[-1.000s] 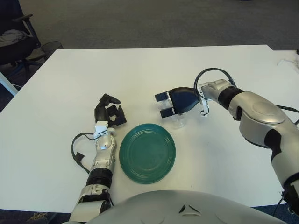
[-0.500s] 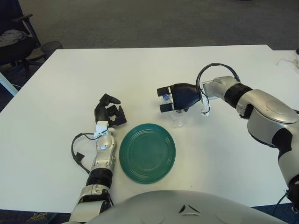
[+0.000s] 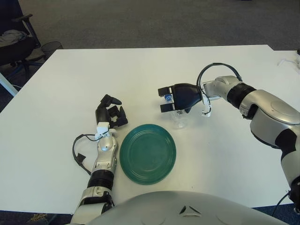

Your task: Put the bottle into the plate.

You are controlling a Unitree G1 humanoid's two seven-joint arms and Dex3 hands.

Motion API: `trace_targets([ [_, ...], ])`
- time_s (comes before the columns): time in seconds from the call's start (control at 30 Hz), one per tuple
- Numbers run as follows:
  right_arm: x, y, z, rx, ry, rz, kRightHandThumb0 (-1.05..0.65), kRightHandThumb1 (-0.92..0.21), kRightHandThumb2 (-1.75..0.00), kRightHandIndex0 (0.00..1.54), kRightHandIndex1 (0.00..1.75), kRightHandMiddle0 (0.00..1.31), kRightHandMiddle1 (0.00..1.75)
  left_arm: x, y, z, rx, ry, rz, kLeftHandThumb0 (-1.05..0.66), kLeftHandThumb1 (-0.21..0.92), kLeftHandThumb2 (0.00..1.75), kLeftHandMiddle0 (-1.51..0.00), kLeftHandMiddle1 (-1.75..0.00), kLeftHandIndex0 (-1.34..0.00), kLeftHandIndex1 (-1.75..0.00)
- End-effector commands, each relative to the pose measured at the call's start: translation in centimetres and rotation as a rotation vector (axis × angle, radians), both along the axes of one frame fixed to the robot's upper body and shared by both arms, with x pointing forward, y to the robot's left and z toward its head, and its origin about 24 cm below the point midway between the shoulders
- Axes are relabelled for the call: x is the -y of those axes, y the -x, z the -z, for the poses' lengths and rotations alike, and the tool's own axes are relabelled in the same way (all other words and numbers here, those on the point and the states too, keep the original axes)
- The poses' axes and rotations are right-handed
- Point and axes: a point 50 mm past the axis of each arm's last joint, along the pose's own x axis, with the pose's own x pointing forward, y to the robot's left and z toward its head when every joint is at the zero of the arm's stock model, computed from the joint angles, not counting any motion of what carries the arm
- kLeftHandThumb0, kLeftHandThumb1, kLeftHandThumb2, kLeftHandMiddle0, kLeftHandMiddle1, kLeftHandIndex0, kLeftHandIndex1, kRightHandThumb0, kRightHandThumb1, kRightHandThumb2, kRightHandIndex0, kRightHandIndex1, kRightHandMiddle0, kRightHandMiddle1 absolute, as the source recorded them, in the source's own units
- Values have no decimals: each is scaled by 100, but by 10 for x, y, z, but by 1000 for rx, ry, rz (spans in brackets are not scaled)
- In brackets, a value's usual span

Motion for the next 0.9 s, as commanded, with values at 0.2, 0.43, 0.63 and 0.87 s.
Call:
trace_targets([
  [0.2, 3, -2, 5, -2, 46, 73, -44, -51, -97, 1, 24, 0, 41, 7, 23, 28, -154, 31, -2, -54, 13, 154, -129, -175, -76, -175],
  [0.43, 5, -3, 10, 52, -8, 54, -59, -55, -83, 0, 2, 0, 12, 6, 23, 28, -159, 17, -7, -54, 14, 154, -128, -175, -75, -175],
  [0.63, 5, -3, 11, 94, -69, 6, -74, -63, -66, 0, 0, 0, 1, 6, 24, 27, -154, 0, -12, -54, 14, 154, -128, -175, -76, -175],
  [0.87, 5, -3, 13, 120, -119, -35, -91, -75, -44, 0, 0, 0, 0, 6, 24, 27, -153, -25, -17, -55, 12, 156, -130, -175, -78, -175],
])
